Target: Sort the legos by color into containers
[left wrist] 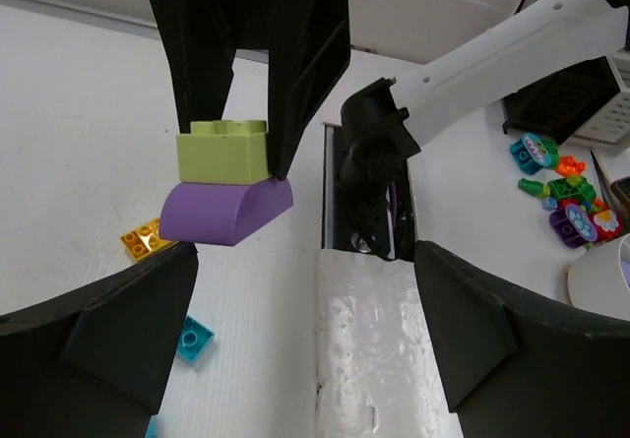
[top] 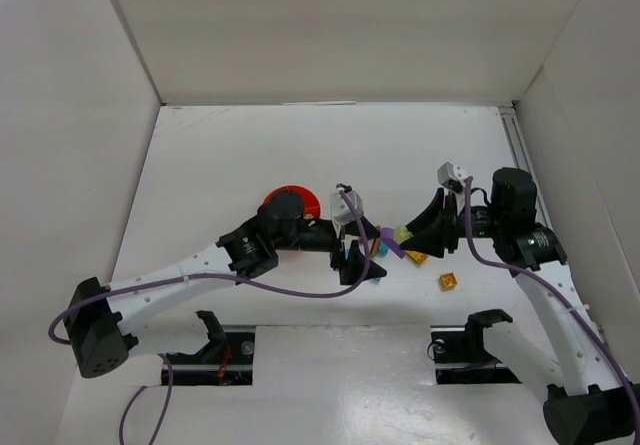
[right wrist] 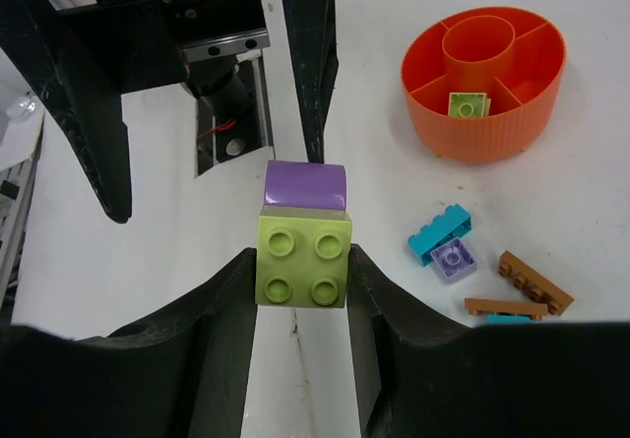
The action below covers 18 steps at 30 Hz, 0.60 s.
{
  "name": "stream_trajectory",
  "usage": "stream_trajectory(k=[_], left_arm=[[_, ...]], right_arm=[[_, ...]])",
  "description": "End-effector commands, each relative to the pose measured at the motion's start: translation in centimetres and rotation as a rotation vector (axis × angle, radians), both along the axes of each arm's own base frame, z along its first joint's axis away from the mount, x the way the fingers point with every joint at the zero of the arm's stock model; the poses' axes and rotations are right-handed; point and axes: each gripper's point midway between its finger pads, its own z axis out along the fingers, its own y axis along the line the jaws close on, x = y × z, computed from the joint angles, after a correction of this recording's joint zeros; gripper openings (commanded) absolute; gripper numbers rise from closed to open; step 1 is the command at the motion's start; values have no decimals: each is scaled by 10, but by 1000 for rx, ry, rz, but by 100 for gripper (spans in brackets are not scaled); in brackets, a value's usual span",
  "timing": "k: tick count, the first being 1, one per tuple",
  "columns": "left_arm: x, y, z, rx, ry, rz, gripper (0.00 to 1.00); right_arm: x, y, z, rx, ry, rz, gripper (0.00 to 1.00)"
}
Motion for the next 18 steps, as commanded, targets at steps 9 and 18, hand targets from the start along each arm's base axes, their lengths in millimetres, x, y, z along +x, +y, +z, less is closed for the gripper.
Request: stream_trajectory(k=[9, 18], left_arm=[[0, -8, 41, -114, -110, -99, 85], [17, -11, 41, -101, -117, -31, 87]], right_arm=[[-13, 13, 14, 23, -112, 111, 0], [-12, 18, 10, -6, -104, 110, 0]])
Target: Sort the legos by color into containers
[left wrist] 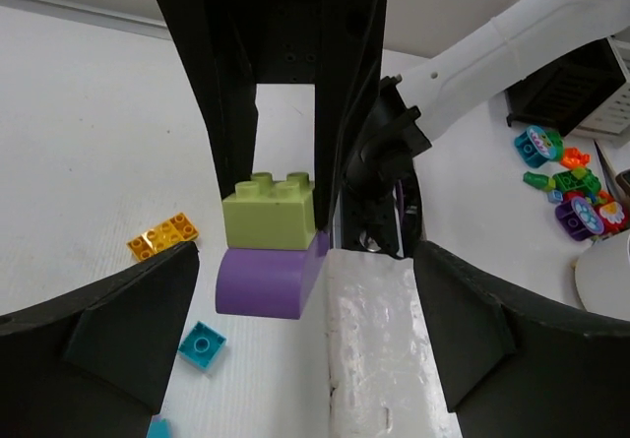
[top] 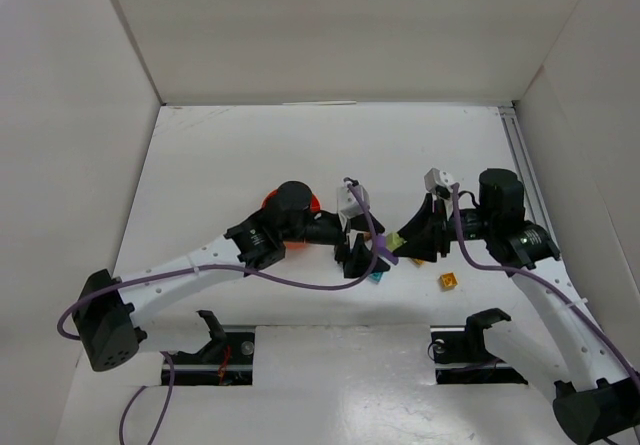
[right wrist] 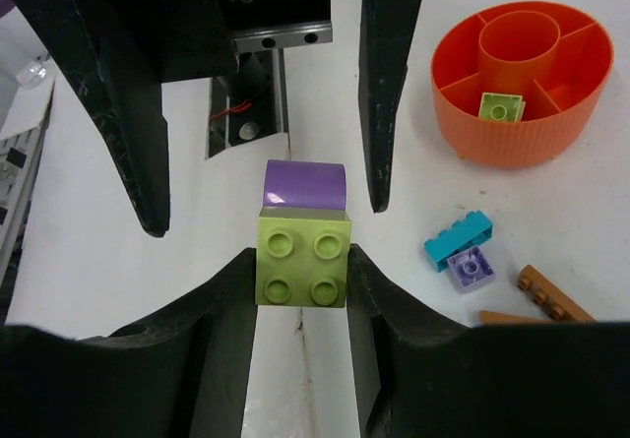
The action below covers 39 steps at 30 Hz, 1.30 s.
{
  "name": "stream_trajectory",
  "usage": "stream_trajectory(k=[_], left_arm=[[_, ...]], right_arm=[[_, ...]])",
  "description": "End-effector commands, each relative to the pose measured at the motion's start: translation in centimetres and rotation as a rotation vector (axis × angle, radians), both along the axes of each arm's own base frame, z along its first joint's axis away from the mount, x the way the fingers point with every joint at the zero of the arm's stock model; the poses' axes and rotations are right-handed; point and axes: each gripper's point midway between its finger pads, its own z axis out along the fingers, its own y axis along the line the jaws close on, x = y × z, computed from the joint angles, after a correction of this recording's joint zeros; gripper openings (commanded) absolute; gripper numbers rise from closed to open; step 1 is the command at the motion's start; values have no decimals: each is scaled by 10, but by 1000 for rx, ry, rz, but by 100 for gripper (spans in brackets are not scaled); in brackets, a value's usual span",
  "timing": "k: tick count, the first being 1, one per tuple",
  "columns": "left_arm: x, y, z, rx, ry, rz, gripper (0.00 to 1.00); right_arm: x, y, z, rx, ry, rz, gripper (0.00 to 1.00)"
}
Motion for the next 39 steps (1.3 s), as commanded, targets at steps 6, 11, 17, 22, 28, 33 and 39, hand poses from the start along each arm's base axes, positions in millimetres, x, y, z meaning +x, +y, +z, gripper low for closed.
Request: stream_trajectory(k=[6, 11, 17, 22, 28, 33, 39], left_arm=[[18, -7, 41, -83, -105, 59, 95], [12, -7, 38, -87, -134, 13, 91], [-7, 1, 39, -125, -181, -73, 85], [-4, 3, 39, -126, -191, -76, 83], [-2, 1, 29, -121, -135, -159, 84], [3, -2, 30, -115, -129, -159, 74], [4, -5, 32, -114, -109, -167, 63]], right_arm=[[-3, 0, 20, 6, -97, 9, 0], [-2, 1, 17, 0, -77, 9, 0], [-2, 4, 21, 25, -90, 49, 0], [-8, 4, 28, 42, -105, 74, 0], [-11, 2, 33, 44, -141, 60, 0], [-11, 2, 39, 49, -168, 61, 0], [-7, 3, 37, 46, -159, 61, 0]])
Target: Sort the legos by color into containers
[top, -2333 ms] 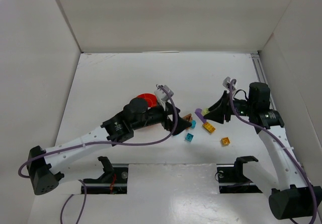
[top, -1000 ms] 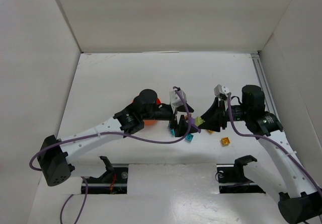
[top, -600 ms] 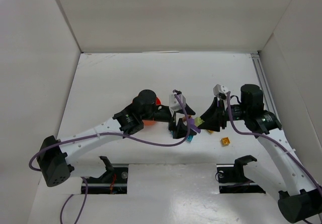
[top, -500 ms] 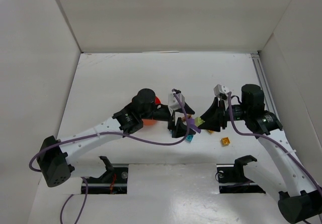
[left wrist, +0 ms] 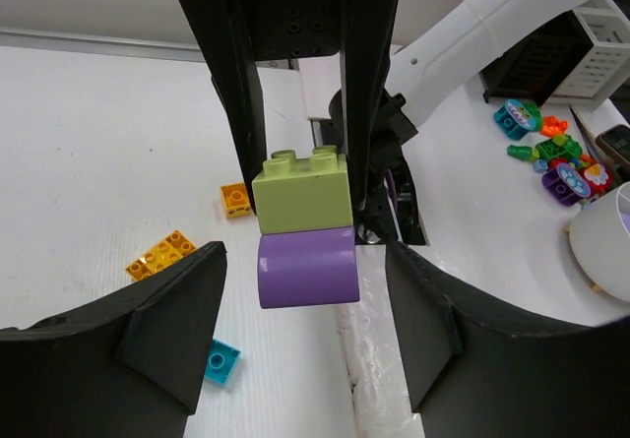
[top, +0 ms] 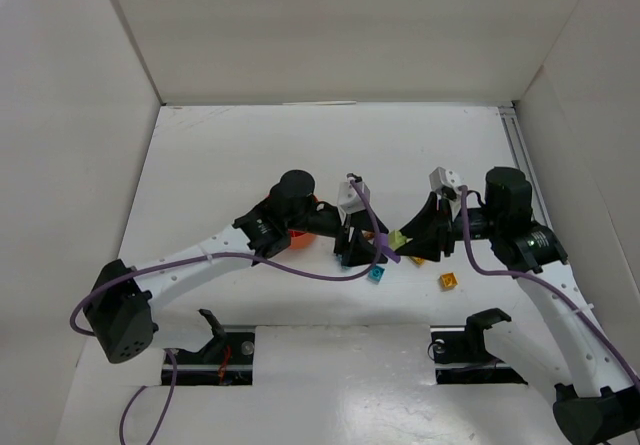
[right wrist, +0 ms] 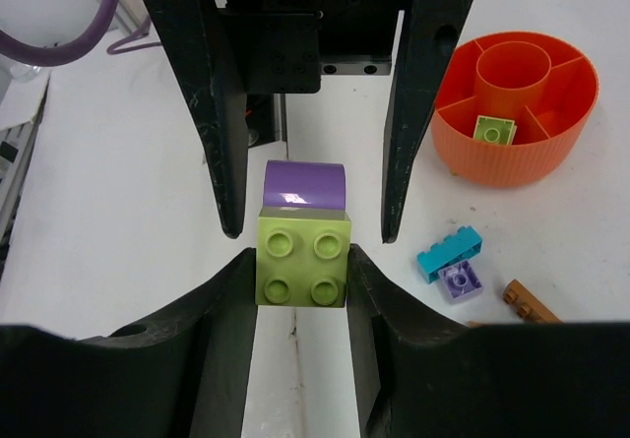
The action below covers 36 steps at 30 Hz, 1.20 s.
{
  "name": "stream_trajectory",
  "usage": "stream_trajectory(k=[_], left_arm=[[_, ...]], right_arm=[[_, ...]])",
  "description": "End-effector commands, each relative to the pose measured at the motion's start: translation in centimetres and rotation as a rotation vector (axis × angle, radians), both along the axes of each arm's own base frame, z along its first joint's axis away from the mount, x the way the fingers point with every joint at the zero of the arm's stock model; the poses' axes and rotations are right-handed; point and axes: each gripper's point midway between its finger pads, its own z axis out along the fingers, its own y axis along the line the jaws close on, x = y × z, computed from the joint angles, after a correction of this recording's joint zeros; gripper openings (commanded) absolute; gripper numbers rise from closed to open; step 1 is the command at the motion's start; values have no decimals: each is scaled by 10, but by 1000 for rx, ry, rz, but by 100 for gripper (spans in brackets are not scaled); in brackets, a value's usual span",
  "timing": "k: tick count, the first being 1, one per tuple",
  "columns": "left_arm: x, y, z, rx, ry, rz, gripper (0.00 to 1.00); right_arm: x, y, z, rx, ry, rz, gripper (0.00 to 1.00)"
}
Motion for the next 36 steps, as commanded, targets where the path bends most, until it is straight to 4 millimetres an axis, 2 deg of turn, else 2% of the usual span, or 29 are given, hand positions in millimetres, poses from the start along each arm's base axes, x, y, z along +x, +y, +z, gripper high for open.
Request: stream_trajectory(k=[1, 7, 11, 21, 22, 28, 30, 35, 36], left_arm=[[-3, -1, 33, -84, -53, -39, 61], [-4, -1, 39, -105, -52, -48, 61], [-8, -1, 35, -97, -44, -78, 61], [-8, -4, 35, -96, -27, -89, 33], [-8, -4, 35, -96, -27, -89, 27], [-7, -1, 31, -81, -9, -60, 18], [-4, 4, 16, -53, 24, -34, 16], [7, 23, 0, -32, 105, 69, 8], [15, 28, -2, -34, 126, 116, 8]], right_arm=[[2, 3, 21, 28, -104, 23, 0], [5, 4, 21, 18, -117, 18, 0], [8, 6, 19, 8, -99, 16, 0], [13, 8, 23, -1, -125, -2, 0], [16, 8, 22, -8, -127, -19, 0], [28, 1, 19, -58, -143, -111, 0], [37, -3, 17, -85, -147, -169, 0], [55, -13, 24, -131, -170, -295, 0], [57, -15, 24, -132, -169, -304, 0]])
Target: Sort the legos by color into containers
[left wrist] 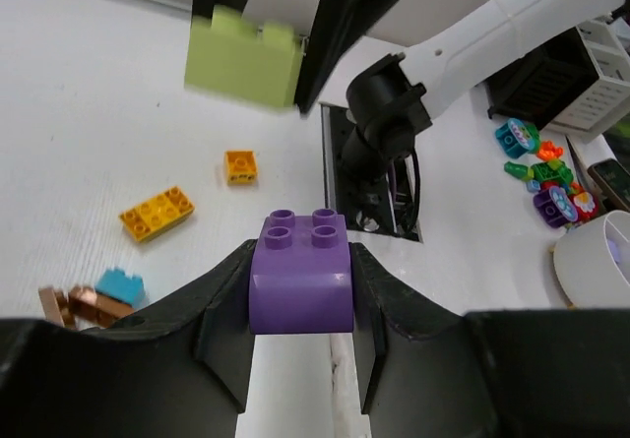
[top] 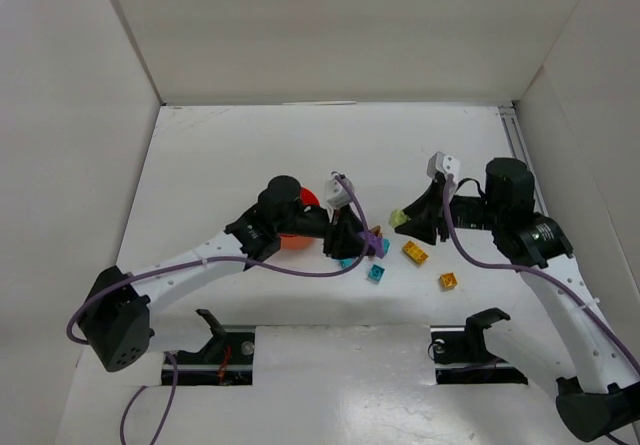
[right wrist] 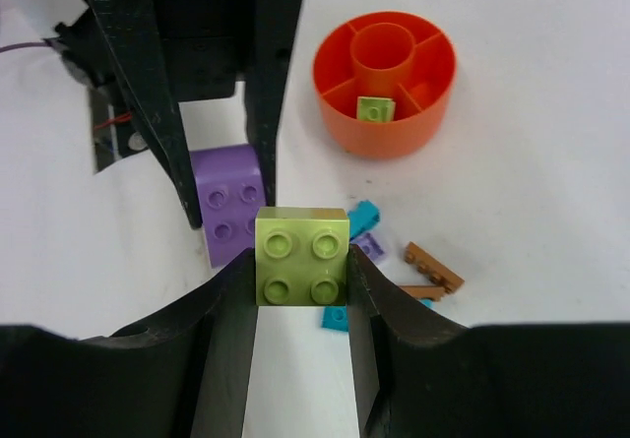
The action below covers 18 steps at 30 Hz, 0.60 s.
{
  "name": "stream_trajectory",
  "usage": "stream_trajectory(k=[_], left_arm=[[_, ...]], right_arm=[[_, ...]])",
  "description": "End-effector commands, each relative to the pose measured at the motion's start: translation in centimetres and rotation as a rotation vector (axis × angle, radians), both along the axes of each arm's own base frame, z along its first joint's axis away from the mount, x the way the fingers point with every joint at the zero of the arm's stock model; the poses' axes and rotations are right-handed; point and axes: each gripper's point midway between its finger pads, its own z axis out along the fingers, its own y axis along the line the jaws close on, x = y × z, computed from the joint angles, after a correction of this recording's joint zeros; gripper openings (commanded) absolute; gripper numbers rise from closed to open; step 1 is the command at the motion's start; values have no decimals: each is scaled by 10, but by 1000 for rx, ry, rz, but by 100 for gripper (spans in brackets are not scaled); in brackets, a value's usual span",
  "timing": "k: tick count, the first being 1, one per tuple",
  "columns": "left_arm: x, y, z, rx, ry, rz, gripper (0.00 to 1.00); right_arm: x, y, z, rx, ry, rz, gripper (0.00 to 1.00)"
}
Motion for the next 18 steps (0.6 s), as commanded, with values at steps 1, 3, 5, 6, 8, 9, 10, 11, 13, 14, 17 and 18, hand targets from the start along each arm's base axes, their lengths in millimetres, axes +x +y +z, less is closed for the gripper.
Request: stream_trajectory(k=[1, 3, 5, 6, 8, 9, 10, 11, 13, 14, 17, 18], left_arm=[[1, 18, 3, -30, 41, 67, 8], [8, 28, 5, -46, 36, 123, 8], [11, 37, 6, -42, 62, 188, 8], [13, 42, -1, -6, 105, 232, 8], [43, 55, 2, 25, 147, 448, 6], [50, 65, 11, 14, 200, 544, 6], [73, 88, -7, 92, 257, 762, 6], [81, 101, -7, 105, 288, 870, 4], [91, 141, -12, 135, 402, 1114, 6], [105, 172, -14, 126, 408, 1320, 10], [105, 233, -25, 118, 494, 1647, 12], [103, 241, -24, 111, 506, 1685, 12]], right_arm=[[21, -13, 21, -20, -100, -120, 0], [23, -14, 27, -9, -119, -124, 0], [26, -13, 30, -3, -119, -127, 0], [29, -15, 29, -11, -121, -146, 0], [40, -20, 24, -39, -119, -207, 0], [43, -19, 21, -44, -96, -222, 0], [45, -19, 18, -49, -102, -230, 0], [53, -17, 19, -51, -110, -255, 0], [56, -5, 7, -73, -81, -254, 0], [65, -4, 1, -104, -86, -298, 0], [70, 31, -13, -151, -61, -260, 0], [77, 38, -14, -159, -70, -285, 0]])
